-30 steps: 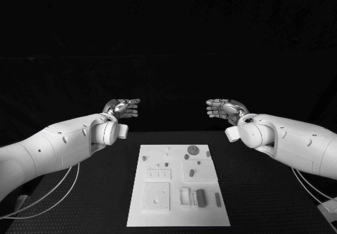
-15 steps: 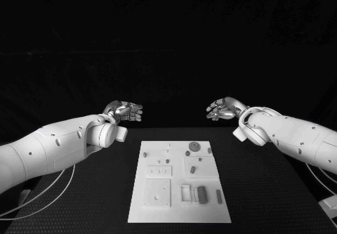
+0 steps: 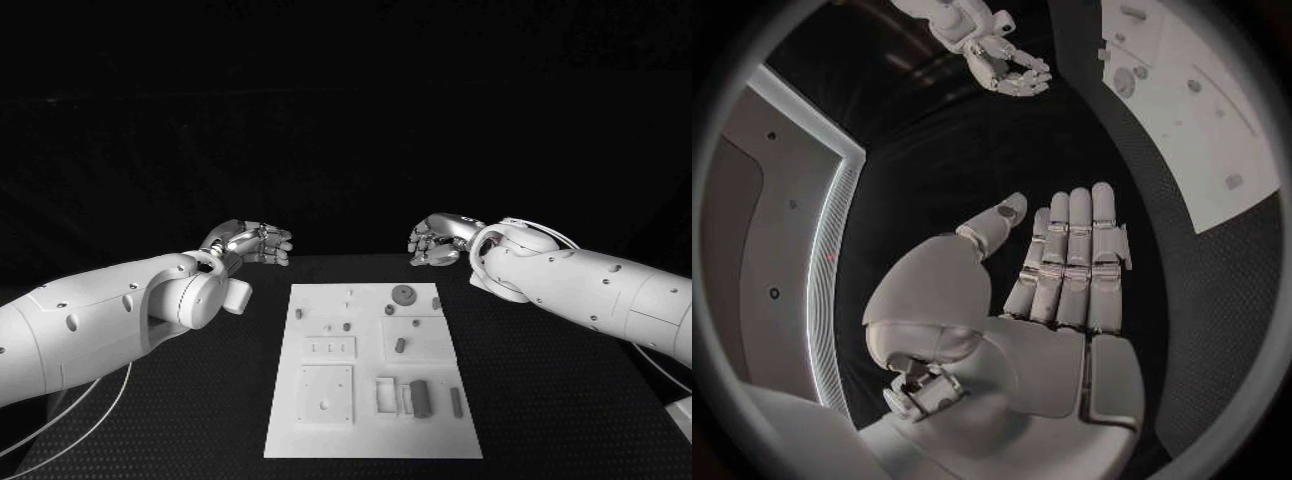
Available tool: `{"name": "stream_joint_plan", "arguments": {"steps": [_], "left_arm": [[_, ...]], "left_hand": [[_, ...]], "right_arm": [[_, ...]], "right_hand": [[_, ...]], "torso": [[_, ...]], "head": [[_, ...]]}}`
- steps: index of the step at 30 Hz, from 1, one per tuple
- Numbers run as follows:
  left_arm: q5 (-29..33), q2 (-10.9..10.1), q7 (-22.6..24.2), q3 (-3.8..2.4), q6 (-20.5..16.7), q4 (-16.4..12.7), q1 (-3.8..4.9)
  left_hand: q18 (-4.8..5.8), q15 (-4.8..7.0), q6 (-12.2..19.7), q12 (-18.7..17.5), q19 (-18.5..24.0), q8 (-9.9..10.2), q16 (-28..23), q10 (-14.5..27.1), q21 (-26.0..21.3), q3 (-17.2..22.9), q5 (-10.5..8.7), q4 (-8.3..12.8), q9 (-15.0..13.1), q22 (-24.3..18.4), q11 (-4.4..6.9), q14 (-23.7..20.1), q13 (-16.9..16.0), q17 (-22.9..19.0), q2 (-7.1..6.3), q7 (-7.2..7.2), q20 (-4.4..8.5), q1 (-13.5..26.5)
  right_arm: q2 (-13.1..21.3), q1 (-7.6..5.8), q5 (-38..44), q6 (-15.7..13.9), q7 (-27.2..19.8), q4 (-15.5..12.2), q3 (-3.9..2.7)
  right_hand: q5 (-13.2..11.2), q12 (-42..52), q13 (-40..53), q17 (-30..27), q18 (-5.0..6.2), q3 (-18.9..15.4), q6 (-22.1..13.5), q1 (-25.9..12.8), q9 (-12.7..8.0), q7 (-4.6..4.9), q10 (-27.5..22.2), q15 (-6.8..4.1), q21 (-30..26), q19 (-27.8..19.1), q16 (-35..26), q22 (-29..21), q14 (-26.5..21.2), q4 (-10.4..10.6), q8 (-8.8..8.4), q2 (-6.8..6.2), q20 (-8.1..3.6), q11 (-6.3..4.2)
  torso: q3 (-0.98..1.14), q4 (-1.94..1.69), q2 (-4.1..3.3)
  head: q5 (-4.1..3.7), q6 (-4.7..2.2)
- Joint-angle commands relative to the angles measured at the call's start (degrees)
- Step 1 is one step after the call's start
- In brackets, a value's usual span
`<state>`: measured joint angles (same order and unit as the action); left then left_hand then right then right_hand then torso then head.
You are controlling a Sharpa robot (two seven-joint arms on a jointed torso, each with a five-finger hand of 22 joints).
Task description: Assemble the parts on the task board
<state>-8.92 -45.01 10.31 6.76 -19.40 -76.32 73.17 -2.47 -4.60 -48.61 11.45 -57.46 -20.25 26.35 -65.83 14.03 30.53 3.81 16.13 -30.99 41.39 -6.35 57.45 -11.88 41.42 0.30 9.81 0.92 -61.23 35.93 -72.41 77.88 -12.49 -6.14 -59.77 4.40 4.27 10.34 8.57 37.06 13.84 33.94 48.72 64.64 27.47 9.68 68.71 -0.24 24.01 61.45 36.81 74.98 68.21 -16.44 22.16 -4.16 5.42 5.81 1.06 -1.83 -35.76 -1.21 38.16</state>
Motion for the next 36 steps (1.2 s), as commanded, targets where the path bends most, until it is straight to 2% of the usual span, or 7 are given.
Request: {"name": "stream_joint_plan", "arguments": {"steps": [1,8,14,20,26,29,36], "left_arm": [[-0.7,-0.8,0.9,-0.05,1.1,-2.0,0.05],[-0.7,-2.3,1.0,-0.12,1.2,-5.8,0.09],[-0.7,-3.3,0.8,-0.18,2.2,-7.8,0.18],[-0.7,-3.6,0.8,-0.19,2.4,-8.4,0.4],[-0.7,-3.5,0.5,-0.19,2.5,-8.1,0.43],[-0.7,-3.6,0.5,-0.19,2.6,-8.1,0.43],[-0.7,-3.8,0.5,-0.19,2.5,-8.3,0.46]], "left_hand": [[-0.38,0.13,-0.3,0.0,0.1,0.4,-0.4,-0.2,0.0,-0.1,-0.28,0.2,0.1,0.1,-0.03,0.0,-0.2,0.2,-0.5,-0.05,0.29,-0.1],[-0.28,0.01,-0.2,-0.6,0.5,0.8,-1.0,0.1,-0.2,-0.7,-0.28,0.0,0.2,0.3,-0.21,-0.4,-0.7,0.9,-1.02,0.06,0.24,0.6],[-0.27,-0.09,0.0,-1.0,0.7,1.2,-1.5,0.4,-0.3,-1.0,-0.27,-0.4,0.2,0.5,-0.35,-0.5,-1.2,1.5,-1.62,0.19,0.15,1.6],[-0.27,-0.15,0.1,-1.3,0.8,1.3,-1.8,0.6,-0.4,-1.2,-0.27,-0.7,0.3,0.6,-0.44,-0.6,-1.5,1.7,-2.09,0.26,0.1,2.0],[-0.28,-0.21,0.3,-1.5,0.9,1.5,-2.1,0.8,-0.5,-1.2,-0.27,-0.9,0.3,0.7,-0.52,-0.7,-1.7,1.9,-2.33,0.33,0.05,2.3],[-0.29,-0.24,0.3,-1.6,1.0,1.6,-2.3,0.8,-0.6,-1.1,-0.27,-1.0,0.3,0.7,-0.54,-0.8,-1.8,2.1,-2.38,0.37,0.02,2.3],[-0.3,-0.26,0.3,-1.7,1.0,1.6,-2.4,0.8,-0.6,-1.1,-0.28,-1.1,0.3,0.8,-0.56,-0.8,-2.0,2.2,-2.43,0.38,-0.01,2.5]], "right_arm": [[-0.3,0.05,9.2,0.9,1.0,-0.7,-0.01],[-1.2,0.82,13.2,0.4,1.7,-1.8,0.08],[-1.5,1.3,16.1,0.9,2.6,-2.1,0.41],[-1.9,1.87,17.6,1.4,3.1,-1.6,1.7],[-2.1,2.52,17.8,1.3,3.0,-1.2,1.84],[-2.0,2.66,18.4,1.3,3.2,-1.1,1.88],[-2.4,2.9,19.0,1.3,3.5,-0.7,2.07]], "right_hand": [[0.3,-0.4,0.1,0.6,1.16,0.3,0.5,0.1,0.1,-0.08,0.6,-0.29,0.7,0.7,0.4,1.4,0.7,0.0,-0.34,-0.58,-0.37,-0.25],[0.3,-0.9,0.2,1.6,1.16,0.4,1.2,0.2,0.2,-0.39,1.2,-0.54,1.7,1.2,1.0,1.4,1.3,-0.1,-0.61,-1.03,-0.75,-0.46],[0.3,-2.0,-0.1,2.0,1.16,0.5,1.0,0.0,0.1,-0.24,0.4,-0.23,2.0,0.9,1.0,1.3,1.0,0.0,-1.23,-1.59,-0.74,-0.1],[0.3,-2.4,-0.2,2.2,1.15,0.5,0.9,0.0,0.0,-0.18,0.1,-0.13,2.1,0.8,1.0,1.3,0.9,0.0,-1.48,-2.22,-0.72,0.04],[0.3,-2.8,-0.3,2.5,1.16,0.5,0.9,-0.2,-0.1,-0.12,-0.1,-0.05,2.3,0.8,1.0,1.3,0.9,0.2,-1.72,-2.58,-0.69,0.15],[0.3,-2.9,-0.3,2.6,1.15,0.5,0.9,-0.3,-0.1,-0.1,-0.2,-0.01,2.4,0.8,1.1,1.3,0.9,0.2,-1.8,-2.73,-0.69,0.2],[0.3,-3.2,-0.4,2.7,1.15,0.5,0.9,-0.4,-0.1,-0.08,-0.4,0.05,2.5,0.8,1.1,1.3,0.9,0.2,-1.91,-2.98,-0.69,0.27]], "torso": [[0.36,-1.19,-1.51],[0.78,-2.42,-3.17],[0.98,-2.98,-3.95],[1.09,-3.12,-4.47],[1.19,-3.28,-4.9],[1.18,-3.34,-5.04],[1.35,-3.33,-5.55]], "head": [[-0.55,0.05],[-1.42,-0.34],[-1.76,-0.74],[-1.89,-0.81],[-1.97,-0.31],[-1.93,-0.32],[-2.01,-0.35]]}}
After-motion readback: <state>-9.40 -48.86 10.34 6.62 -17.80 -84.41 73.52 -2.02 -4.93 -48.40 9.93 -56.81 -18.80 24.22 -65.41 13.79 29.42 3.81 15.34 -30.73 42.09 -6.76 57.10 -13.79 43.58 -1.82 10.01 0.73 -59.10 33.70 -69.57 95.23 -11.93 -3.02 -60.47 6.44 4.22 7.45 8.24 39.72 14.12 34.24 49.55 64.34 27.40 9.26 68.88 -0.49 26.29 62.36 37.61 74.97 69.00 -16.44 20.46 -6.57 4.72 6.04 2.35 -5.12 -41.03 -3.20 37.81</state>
